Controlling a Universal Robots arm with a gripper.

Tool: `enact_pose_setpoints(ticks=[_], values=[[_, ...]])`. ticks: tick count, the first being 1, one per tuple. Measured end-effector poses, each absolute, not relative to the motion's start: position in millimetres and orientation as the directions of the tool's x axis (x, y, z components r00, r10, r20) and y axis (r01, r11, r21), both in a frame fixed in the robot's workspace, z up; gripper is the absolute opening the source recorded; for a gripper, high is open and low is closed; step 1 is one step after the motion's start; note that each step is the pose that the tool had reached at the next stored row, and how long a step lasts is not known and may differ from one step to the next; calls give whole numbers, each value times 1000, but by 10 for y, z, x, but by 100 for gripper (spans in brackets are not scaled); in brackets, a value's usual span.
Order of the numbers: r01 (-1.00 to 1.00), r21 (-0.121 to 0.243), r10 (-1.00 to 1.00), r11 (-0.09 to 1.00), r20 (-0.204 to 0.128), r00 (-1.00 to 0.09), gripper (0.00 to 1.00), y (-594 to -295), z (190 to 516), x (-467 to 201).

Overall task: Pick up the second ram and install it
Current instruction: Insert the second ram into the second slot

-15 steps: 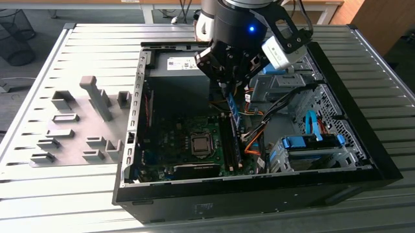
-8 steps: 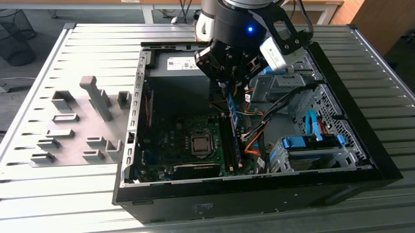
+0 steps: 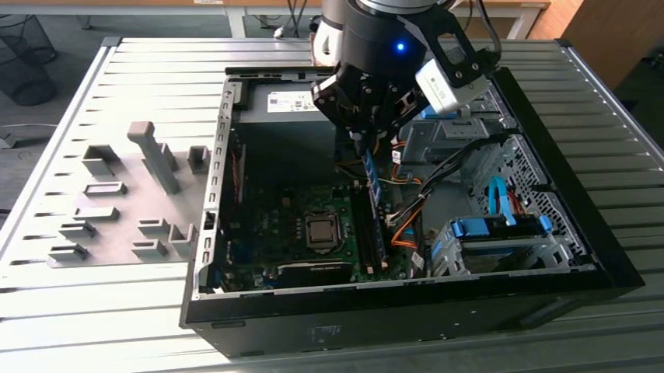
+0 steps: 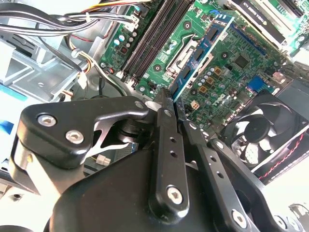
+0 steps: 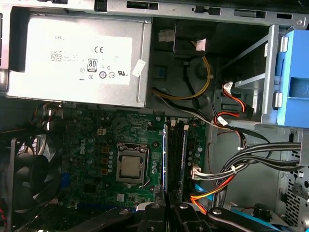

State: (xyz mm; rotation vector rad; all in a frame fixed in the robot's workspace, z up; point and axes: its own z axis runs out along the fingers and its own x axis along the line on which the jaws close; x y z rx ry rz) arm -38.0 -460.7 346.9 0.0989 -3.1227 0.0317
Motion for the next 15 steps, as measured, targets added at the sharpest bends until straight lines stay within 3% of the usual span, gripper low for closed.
enact_pose_setpoints(ticks=[15], values=[[-55,-20,-55,998,18,-998,14,-4607,3494,-380]])
